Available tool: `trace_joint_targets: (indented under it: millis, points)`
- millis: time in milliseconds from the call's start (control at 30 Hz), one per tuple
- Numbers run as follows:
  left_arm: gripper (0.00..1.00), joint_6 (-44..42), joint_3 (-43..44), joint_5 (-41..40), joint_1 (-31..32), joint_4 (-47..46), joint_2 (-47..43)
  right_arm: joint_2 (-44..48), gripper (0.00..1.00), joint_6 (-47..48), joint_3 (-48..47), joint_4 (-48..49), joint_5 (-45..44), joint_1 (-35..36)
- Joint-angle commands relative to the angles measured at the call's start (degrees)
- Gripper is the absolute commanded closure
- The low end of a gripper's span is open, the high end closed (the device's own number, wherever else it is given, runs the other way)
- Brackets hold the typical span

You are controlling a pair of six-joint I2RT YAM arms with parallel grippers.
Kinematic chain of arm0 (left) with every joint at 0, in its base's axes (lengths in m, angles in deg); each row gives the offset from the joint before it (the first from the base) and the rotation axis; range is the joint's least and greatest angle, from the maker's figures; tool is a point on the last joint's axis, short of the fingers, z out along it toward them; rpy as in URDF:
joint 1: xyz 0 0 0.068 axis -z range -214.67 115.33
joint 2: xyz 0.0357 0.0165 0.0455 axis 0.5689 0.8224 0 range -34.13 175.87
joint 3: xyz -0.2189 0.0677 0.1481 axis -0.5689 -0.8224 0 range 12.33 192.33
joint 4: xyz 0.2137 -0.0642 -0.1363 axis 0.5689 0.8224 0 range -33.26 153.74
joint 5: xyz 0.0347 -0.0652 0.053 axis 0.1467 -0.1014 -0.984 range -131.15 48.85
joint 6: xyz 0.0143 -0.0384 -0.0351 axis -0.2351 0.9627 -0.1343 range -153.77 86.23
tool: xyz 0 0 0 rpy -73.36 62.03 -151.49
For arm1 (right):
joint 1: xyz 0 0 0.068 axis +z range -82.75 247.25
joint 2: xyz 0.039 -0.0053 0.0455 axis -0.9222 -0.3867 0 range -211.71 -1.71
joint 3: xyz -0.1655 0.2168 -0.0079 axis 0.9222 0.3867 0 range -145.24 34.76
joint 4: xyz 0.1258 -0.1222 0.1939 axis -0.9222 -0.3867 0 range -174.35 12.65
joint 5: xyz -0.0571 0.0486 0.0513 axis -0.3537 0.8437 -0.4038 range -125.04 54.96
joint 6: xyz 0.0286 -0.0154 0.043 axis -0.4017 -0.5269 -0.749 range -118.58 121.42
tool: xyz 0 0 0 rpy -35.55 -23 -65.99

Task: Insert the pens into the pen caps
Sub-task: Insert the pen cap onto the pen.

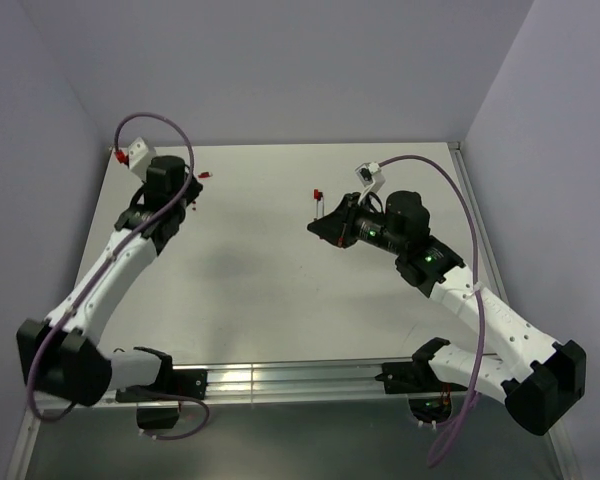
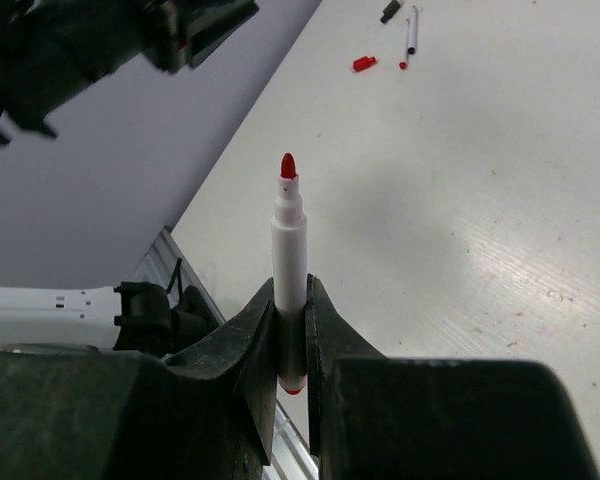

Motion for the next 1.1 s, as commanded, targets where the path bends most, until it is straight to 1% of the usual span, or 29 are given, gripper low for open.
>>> trace_joint_targets:
  millis: [0,33,67,100,133,167,200,267,300,367,433,467,533,567,600,633,700,733,767,833,867,933,967,1033,1067]
  points:
    - [0.66,-5.8,9.9,3.5,-5.9,2.5,9.3,1.0,1.00,1.8,0.0,0.6,0.0,-1.1]
    - [0.65,-5.7,11.9,4.4,-7.9,3.4,13.9,1.0,1.00,1.8,0.2,0.6,0.3,-1.5]
    - [0.66,-5.4,13.8,5.0,-8.5,4.0,16.1,1.0,1.00,2.0,0.5,0.7,0.5,-1.6]
    - [0.66,-4.3,17.8,4.8,-9.1,4.8,18.3,1.0,1.00,2.0,0.6,1.0,0.6,-1.8]
    - [0.67,-3.5,19.7,4.1,-9.8,6.1,22.3,1.0,1.00,2.1,0.8,0.9,0.6,-1.8]
    - [0.66,-3.0,21.7,1.7,-10.1,8.2,24.2,0.9,1.00,2.2,0.8,0.9,0.8,-2.2]
    - [0.66,-2.2,25.3,0.7,-10.5,9.7,27.7,0.9,1.00,2.3,0.9,0.8,1.0,-2.3]
    - [0.66,-4.2,29.7,0.5,-11.1,10.2,30.8,1.3,1.00,2.7,1.1,0.2,1.1,-2.6]
    - [0.66,-5.3,31.6,-1.1,-11.8,11.9,34.0,1.5,1.00,3.2,1.4,0.1,1.0,-2.7]
    - [0.66,-5.6,34.9,-1.1,-12.7,14.8,36.3,2.1,1.00,3.6,1.5,-0.5,0.6,-3.0]
    - [0.66,-5.8,33.7,-0.5,-14.1,14.9,36.9,2.4,1.00,3.7,2.2,-0.5,0.7,-3.4]
    - [0.65,-7.6,31.2,-0.4,-14.4,13.9,36.7,2.4,1.00,3.7,2.3,0.0,1.1,-3.6]
    - [0.64,-10.3,29.4,-0.6,-15.8,11.4,36.6,2.2,1.00,3.7,2.7,0.2,1.5,-3.9]
    - [0.62,-13.8,28.2,0.2,-16.5,11.1,36.9,2.0,1.00,3.7,2.9,0.7,1.7,-4.0]
    - [0.63,-15.7,27.6,1.7,-18.0,10.0,37.6,1.9,1.00,3.6,3.2,0.8,2.2,-4.0]
    - [0.64,-16.5,27.5,3.7,-18.8,11.3,38.3,1.8,1.00,3.5,3.4,1.0,2.4,-4.2]
    - [0.65,-14.0,26.4,4.0,-20.4,13.4,38.3,1.7,1.00,3.2,3.9,1.3,2.8,-4.4]
    - [0.65,-13.2,24.7,4.7,-20.5,12.1,37.6,1.6,1.00,3.2,4.1,1.2,3.0,-4.6]
    - [0.65,-10.2,22.0,4.5,-20.5,11.9,37.0,1.5,1.00,3.1,4.1,1.3,3.3,-4.6]
    - [0.65,-6.0,20.6,3.3,-20.6,12.7,36.4,1.2,1.00,2.8,4.1,2.8,4.0,-4.7]
    - [0.65,-1.1,20.2,3.2,-20.7,13.5,36.6,1.3,1.00,2.7,4.3,3.2,4.2,-4.7]
    - [0.64,3.6,20.4,4.2,-20.7,14.7,38.3,1.4,1.00,2.6,4.3,3.2,4.2,-4.7]
    - [0.65,8.7,21.2,5.3,-20.7,16.1,39.0,1.6,1.00,2.7,4.4,3.0,4.1,-4.7]
    - [0.65,13.8,22.0,6.5,-20.7,17.1,41.0,2.0,1.00,3.1,4.4,2.6,3.8,-4.7]
    - [0.65,19.0,22.0,6.8,-20.7,17.3,41.5,2.2,1.00,3.1,4.4,2.2,3.6,-4.7]
